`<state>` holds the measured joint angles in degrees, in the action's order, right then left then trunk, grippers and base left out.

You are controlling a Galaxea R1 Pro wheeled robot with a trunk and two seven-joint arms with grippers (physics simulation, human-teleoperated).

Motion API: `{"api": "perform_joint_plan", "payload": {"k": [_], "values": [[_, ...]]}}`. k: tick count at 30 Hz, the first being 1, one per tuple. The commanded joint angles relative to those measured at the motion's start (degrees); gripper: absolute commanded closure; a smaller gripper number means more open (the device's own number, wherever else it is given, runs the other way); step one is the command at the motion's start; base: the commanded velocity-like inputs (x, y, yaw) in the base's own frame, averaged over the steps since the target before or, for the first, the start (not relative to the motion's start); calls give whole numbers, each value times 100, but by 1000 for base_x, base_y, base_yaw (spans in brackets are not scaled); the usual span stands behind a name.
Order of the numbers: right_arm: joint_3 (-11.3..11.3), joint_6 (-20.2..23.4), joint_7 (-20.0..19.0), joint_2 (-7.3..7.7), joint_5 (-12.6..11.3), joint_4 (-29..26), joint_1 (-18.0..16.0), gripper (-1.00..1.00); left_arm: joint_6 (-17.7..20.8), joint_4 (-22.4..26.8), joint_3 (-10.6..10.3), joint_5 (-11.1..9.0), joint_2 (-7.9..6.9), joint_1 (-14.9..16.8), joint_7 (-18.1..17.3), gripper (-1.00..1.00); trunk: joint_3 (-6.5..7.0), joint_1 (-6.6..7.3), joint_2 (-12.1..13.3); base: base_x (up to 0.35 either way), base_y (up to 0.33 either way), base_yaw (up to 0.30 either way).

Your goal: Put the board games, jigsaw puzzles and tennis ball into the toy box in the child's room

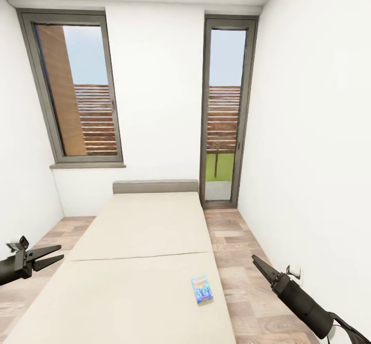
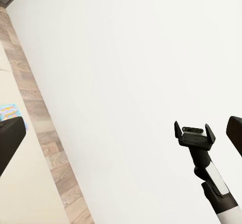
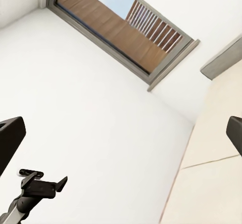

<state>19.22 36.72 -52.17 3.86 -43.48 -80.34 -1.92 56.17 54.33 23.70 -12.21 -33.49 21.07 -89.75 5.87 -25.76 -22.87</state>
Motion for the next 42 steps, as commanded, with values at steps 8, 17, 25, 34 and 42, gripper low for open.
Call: {"api": "perform_joint_plan", "payload": {"k": [8,17,25,34,42], "values": [[3,37,-3,0,-33,1,-1,-100,63,-2,1,8,0,4,-25,-100,-3,-2,-4,85,-44,155],[10,37,-7,-3,-30,3,-1,-100,61,-2,1,8,0,3,-25,-100,-3,-2,-4,46,-19,26],[77,-34,-81,-28,34,-63,-67,-100,-5,64,55,73,-66,69,40,-100,-3,-2,-4,38,-2,3],[316,-319,-370,-166,311,-353,-94,-100,-294,259,92,359,-116,189,329,-100,-3,-2,-4,0,0,0],[308,-575,-627,-311,568,-322,-97,-100,-551,224,100,620,126,168,586,-100,-3,-2,-4,0,0,0]]}}
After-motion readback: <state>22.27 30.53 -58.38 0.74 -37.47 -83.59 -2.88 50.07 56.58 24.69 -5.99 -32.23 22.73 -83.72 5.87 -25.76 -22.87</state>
